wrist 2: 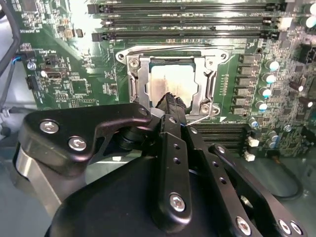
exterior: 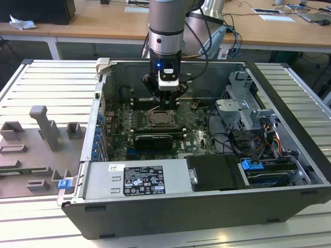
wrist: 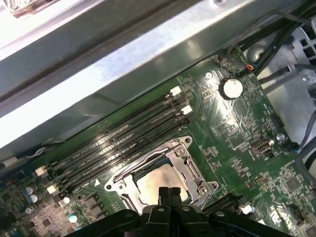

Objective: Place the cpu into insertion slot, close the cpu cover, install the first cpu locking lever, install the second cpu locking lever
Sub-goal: 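Install the first cpu locking lever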

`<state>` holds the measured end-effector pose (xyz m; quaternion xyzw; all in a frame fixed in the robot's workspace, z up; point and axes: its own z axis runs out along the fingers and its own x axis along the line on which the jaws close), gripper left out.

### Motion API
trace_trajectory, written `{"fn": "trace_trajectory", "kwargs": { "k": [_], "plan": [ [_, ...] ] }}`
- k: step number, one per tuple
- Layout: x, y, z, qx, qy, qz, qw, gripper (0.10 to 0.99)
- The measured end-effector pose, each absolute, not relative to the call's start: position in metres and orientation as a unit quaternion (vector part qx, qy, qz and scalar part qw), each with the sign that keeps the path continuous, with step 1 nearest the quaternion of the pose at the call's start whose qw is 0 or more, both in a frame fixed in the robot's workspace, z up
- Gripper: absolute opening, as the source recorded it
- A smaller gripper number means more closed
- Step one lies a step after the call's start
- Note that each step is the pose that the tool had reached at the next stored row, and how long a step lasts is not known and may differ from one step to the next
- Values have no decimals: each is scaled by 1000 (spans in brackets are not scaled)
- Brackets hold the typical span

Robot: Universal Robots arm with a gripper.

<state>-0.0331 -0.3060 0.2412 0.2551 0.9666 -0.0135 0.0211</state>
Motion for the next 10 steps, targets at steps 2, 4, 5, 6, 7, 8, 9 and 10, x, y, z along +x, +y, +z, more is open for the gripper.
{"fn": "trace_trajectory", "kwargs": {
  "k": [2,4,5,6,7,8,9,10],
  "plan": [
    [-33,-306,241,244,970,-13,22,106],
    [-33,-306,241,216,976,-12,22,106],
    [-33,-306,240,204,979,-7,21,106],
    [-33,-306,240,200,980,-1,20,106],
    [-33,-306,240,195,981,5,19,106],
    [-33,-306,240,190,982,7,18,106],
    [-33,-306,240,183,983,7,18,106],
    [-33,-306,240,179,984,7,18,106]
  ]
}}
